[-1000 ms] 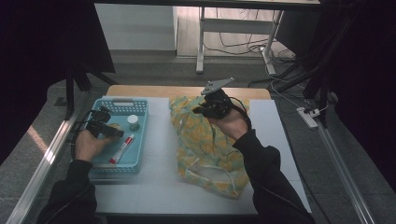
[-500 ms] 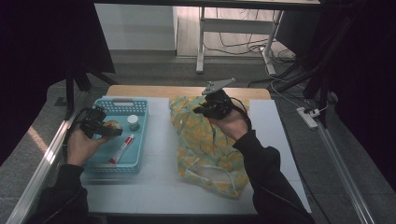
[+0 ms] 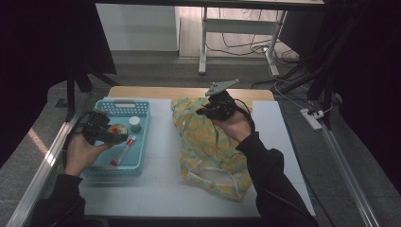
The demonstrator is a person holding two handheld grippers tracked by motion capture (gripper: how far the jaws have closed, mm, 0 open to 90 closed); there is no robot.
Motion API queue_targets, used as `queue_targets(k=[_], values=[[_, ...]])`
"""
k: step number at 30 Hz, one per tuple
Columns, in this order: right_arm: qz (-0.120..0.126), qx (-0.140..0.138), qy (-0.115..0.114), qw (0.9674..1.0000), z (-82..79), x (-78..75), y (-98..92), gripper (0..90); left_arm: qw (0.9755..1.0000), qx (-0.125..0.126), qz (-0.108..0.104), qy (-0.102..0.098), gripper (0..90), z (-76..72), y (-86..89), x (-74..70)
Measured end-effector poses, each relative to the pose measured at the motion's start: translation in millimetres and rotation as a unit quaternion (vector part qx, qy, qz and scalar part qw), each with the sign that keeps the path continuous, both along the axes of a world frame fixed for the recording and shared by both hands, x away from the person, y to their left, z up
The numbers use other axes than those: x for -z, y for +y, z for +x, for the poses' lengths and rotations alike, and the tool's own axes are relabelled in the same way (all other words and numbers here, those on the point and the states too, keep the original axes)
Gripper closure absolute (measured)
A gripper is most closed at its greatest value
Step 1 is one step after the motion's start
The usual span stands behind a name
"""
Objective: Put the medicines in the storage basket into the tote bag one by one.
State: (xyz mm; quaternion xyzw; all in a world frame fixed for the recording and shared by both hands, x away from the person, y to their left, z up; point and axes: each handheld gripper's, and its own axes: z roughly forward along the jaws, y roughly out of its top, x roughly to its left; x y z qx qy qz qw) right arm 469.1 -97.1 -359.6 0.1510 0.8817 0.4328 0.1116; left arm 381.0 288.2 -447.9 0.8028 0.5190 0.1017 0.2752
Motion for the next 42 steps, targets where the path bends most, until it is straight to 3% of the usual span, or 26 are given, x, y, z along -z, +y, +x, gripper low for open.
queue_targets(k=[14,24,28,36,42], values=[[-0.001,0.003,0.002,1.0,0.7,2.3,-1.3,89.4,0.9983,0.055,-0.003,-0.021,20.5,-20.9,-33.6,-13.6],[0.002,0.005,0.003,1.0,1.8,3.5,-2.6,89.4,0.9943,0.098,-0.004,-0.041,20.5,-37.9,-63.0,-26.3],[0.001,0.005,0.002,1.0,1.8,3.3,-2.6,89.4,0.9936,0.103,-0.015,-0.045,20.5,-43.3,-75.3,-32.2],[0.002,0.007,0.003,1.0,1.7,3.3,-4.0,89.4,0.9879,0.145,-0.013,-0.052,20.5,-51.7,-103.3,-40.1],[0.002,0.007,0.004,1.0,1.8,4.0,-4.5,89.4,0.9845,0.165,-0.024,-0.054,20.5,-52.6,-117.5,-43.4]])
